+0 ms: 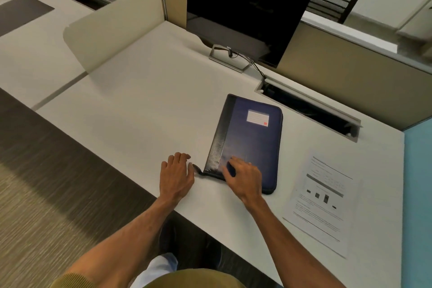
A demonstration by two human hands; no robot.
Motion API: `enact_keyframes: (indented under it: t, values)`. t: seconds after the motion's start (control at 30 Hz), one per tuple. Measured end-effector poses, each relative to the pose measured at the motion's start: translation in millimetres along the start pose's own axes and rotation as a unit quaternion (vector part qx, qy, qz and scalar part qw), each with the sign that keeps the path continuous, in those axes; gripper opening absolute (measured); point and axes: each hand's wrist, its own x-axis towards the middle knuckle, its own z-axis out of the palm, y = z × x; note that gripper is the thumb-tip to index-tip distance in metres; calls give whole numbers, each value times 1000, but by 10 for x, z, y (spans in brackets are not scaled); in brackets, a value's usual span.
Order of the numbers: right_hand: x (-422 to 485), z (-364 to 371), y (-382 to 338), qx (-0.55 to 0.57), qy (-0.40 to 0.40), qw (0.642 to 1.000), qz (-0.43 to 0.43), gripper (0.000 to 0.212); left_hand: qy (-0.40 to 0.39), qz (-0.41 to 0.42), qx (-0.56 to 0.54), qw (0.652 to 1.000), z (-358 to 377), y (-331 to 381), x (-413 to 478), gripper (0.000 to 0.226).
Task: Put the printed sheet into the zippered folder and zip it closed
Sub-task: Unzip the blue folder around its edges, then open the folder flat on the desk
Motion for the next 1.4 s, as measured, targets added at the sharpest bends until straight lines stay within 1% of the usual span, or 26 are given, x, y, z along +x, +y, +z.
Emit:
enact_keyframes:
  t: [0.03,0.1,0.13,0.17,0.2,0.23,0.27,0.3,0.37,0.43,0.5,0.57,0.63,0.73,0.8,0.87,0.97,1.03,1.1,1.17,1.2,1.27,1.33,1.4]
  values:
    - [-7,-13,60,21,33,998,38,15,2,4,-3,1000,-14,17,70,25]
    - [-28,-37,206,54,89,984,145,2,-10,14,-26,1000,-33,75,225,26]
    - [-35,-40,278,65,108,969,212,15,-27,21,-44,998,-36,116,301,28]
    - [-41,-46,344,64,103,955,269,33,-49,32,-62,996,-31,163,377,31]
    - [-46,-48,407,56,77,944,316,51,-75,43,-80,993,-19,212,446,35]
    - [-60,-66,452,39,44,936,347,66,-106,55,-95,988,-2,270,508,39]
    - [-71,-80,483,30,12,930,366,74,-137,66,-107,983,17,329,562,44]
    - [-83,-96,496,31,-11,925,379,78,-165,75,-114,977,30,396,606,48]
    - [-98,-123,500,41,-33,915,399,76,-206,81,-124,967,52,529,666,52]
    - [-112,-150,478,54,-32,905,421,73,-216,77,-128,965,60,633,690,53]
    - [-147,-165,436,61,-32,892,447,71,-208,64,-127,968,55,667,711,52]
    - [-210,-155,386,61,-28,880,469,67,-200,70,-120,970,70,632,752,50]
    - [-283,-130,344,71,-5,870,488,58,-200,88,-114,969,85,575,807,47]
    - [-312,-136,332,96,62,847,518,36,-197,107,-116,968,90,511,890,42]
    - [-287,-178,342,113,93,832,535,28,-201,108,-118,966,93,471,947,40]
    - [-258,-249,357,133,115,814,554,30,-206,113,-125,964,85,443,1000,39]
    - [-142,-458,357,197,169,770,584,42,-212,118,-124,962,23,441,1083,40]
    - [1,-629,331,258,225,756,558,50,-204,130,-110,964,-19,440,1136,41]
    - [123,-786,268,373,267,749,478,56,-198,147,-121,962,-65,462,1187,43]
    - [225,-938,98,498,264,737,373,60,-203,149,-179,951,-128,541,1245,46]
    - [286,-995,-16,537,256,732,333,63,-203,148,-213,944,-171,605,1284,46]
    - [425,-1063,-267,569,243,735,278,64,-194,159,-269,930,-300,759,1369,48]
    - [556,-1062,-518,575,235,746,240,58,-188,160,-324,913,-456,891,1470,52]
    - [647,-1015,-744,575,224,758,209,51,-197,150,-390,887,-651,973,1586,60]
